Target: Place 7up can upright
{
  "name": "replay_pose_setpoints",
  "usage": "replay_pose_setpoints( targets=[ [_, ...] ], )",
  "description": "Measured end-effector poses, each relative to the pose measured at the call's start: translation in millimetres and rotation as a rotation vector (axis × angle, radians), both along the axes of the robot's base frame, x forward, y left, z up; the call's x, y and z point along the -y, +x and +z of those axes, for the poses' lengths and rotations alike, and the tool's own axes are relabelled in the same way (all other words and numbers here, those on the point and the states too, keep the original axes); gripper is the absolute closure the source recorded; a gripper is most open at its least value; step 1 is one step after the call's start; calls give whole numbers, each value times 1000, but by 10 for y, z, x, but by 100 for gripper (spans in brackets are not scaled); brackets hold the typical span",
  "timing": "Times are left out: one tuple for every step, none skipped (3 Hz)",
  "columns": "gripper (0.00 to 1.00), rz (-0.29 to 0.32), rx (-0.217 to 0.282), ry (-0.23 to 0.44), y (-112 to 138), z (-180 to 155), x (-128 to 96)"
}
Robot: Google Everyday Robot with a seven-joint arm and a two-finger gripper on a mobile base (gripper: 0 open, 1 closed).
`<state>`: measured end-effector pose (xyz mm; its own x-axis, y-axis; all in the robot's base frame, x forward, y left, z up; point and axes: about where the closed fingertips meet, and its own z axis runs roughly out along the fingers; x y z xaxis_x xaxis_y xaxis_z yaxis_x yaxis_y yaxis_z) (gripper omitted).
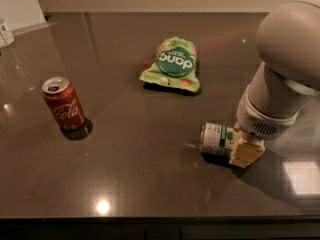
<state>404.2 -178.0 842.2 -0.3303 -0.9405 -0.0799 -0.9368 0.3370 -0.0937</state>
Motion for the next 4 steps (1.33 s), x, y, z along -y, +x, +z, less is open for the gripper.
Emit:
replay_pose_setpoints(
  targets=[
    [87, 52, 44, -42, 96, 192, -36],
    [100, 189, 140, -146, 309, 413, -111],
    [100, 361, 261, -288, 570, 594, -43],
    [100, 529, 390, -369, 840, 822, -9]
  ],
)
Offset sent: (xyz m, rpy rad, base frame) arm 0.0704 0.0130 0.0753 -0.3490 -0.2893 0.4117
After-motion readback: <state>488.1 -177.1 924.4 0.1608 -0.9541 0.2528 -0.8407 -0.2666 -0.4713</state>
